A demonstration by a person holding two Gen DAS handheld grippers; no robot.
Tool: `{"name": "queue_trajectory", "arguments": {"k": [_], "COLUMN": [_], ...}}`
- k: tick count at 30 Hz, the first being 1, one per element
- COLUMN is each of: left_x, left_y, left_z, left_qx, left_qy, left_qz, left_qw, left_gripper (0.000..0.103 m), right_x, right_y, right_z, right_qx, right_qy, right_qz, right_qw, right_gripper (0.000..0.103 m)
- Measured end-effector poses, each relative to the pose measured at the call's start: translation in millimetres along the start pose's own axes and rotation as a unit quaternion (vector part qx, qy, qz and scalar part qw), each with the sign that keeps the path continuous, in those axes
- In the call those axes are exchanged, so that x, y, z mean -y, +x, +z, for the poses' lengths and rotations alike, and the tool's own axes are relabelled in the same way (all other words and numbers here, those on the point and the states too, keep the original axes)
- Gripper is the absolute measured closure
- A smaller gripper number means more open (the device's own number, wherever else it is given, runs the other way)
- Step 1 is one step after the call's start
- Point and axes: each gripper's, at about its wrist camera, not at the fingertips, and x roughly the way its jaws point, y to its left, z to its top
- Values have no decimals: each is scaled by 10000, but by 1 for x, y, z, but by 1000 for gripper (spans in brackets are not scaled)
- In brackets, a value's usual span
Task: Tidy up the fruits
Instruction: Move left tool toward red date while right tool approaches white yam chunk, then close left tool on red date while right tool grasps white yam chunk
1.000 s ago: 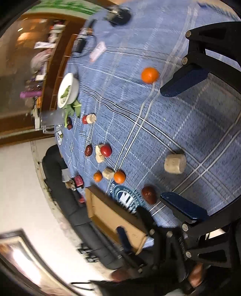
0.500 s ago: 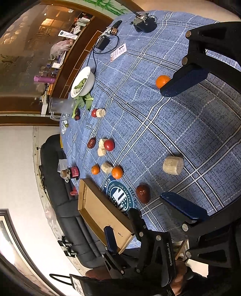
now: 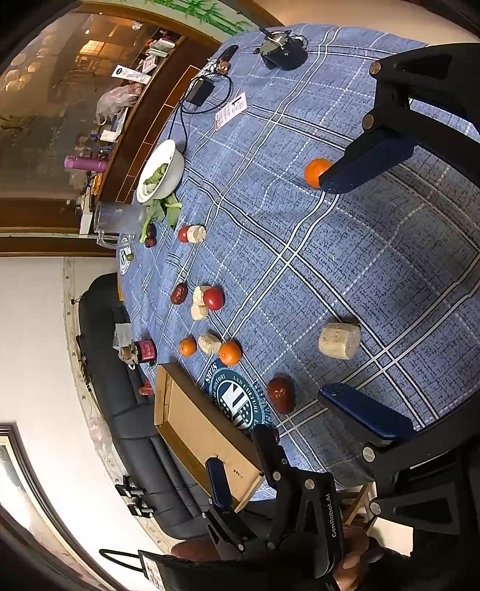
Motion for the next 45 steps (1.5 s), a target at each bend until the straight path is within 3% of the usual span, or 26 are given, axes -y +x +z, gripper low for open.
{"name": "queue_trajectory", "arguments": {"k": [12, 19, 26, 31, 38, 42, 44, 45], "left_x": [-4, -13, -19, -15, 0, -2, -4, -4], "left_y": [7, 18, 39, 55, 90, 97, 97, 97], "left_z": [-2, -9, -21, -21, -24, -28, -27, -26], "left_qx": [-131, -370, -753, -886, -1183, -1203, -1198, -1203], "left_qy": [-86, -270, -484, -409, -24, -103, -201, -214], "left_qz": [-73, -352, -623, -639, -378, -597, -842, -872], "left_qw": [9999, 9983, 9940, 9932, 9923, 9909, 9890, 9887], "left_gripper": [27, 27, 27, 27, 28, 40, 67, 69], "right_x": [3, 3, -15, -36, -38, -40, -40, -40], "right_y": [3, 11, 36, 70, 98, 102, 101, 100], "right_z": [-2, -6, -16, -25, -26, -25, -24, -23], "right_qx": [-57, -142, -325, -598, -739, -649, -619, -622], "right_qy": [30, 69, 80, 16, 37, -107, -106, -100], "right_qz": [-24, 57, 446, 580, 462, 229, 337, 346], "right_qw": [10000, 9999, 9984, 9965, 9962, 9976, 9975, 9974], "right_gripper": [0, 0, 2, 16, 40, 57, 67, 69]}}
